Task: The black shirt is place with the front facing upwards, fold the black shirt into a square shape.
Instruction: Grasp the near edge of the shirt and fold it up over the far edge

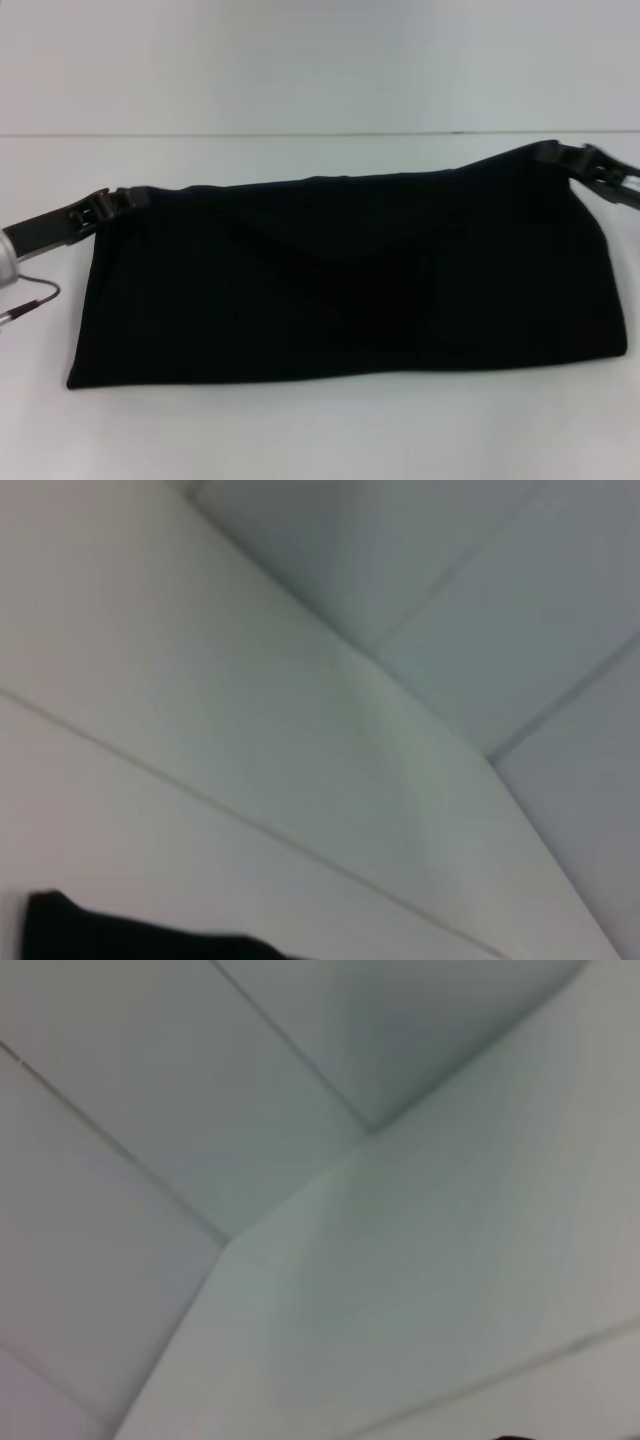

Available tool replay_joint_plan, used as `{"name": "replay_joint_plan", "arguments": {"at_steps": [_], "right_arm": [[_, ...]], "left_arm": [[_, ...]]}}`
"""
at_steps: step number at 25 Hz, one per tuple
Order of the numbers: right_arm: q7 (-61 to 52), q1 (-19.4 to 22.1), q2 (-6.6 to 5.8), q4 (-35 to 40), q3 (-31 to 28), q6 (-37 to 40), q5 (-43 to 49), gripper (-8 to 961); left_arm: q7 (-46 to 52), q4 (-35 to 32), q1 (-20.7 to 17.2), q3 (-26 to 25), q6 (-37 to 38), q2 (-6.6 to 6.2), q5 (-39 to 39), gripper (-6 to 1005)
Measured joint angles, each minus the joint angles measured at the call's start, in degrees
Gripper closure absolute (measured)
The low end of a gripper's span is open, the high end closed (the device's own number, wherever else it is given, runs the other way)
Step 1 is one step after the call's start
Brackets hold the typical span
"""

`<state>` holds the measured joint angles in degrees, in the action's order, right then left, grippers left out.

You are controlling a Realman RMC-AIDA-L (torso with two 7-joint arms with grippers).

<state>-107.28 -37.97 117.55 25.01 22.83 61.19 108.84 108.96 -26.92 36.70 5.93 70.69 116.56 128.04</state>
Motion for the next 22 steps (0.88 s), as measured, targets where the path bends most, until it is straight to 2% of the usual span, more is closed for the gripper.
{"name": "replay_joint_plan", "arguments": {"at_steps": [1, 3, 6, 11, 16, 22], "right_arm": [[2.62, -0.58, 1.13, -0.07, 0.03, -2.37, -1.41, 851], [7.83, -1.90, 2.25, -1.76, 0.10, -6.19, -4.20, 849], [15.00, -4.29, 2.16, -6.58, 0.14, -11.25, -7.95, 845], [20.13, -5.73, 2.52, -8.43, -0.35, -15.80, -10.95, 839], [22.55, -4.86, 2.34, -9.77, -0.35, -16.90, -16.50, 833], [23.20, -4.62, 2.37, -10.06, -0.37, -18.89, -17.16, 826]], "left_arm": [[-1.66, 0.87, 0.01, 0.01, -1.76, 0.26, -1.78, 846], [-6.59, 2.48, 0.26, 0.23, -6.60, 1.63, -7.53, 844], [-9.69, 2.61, 0.77, 0.30, -9.74, 2.80, -10.35, 840], [-12.57, 2.92, 2.15, 0.36, -15.73, 4.27, -13.47, 835], [-15.20, 3.83, 1.98, 0.30, -17.00, 4.57, -18.51, 830], [-19.47, 5.78, 2.85, 0.17, -19.46, 5.01, -20.31, 823]]}}
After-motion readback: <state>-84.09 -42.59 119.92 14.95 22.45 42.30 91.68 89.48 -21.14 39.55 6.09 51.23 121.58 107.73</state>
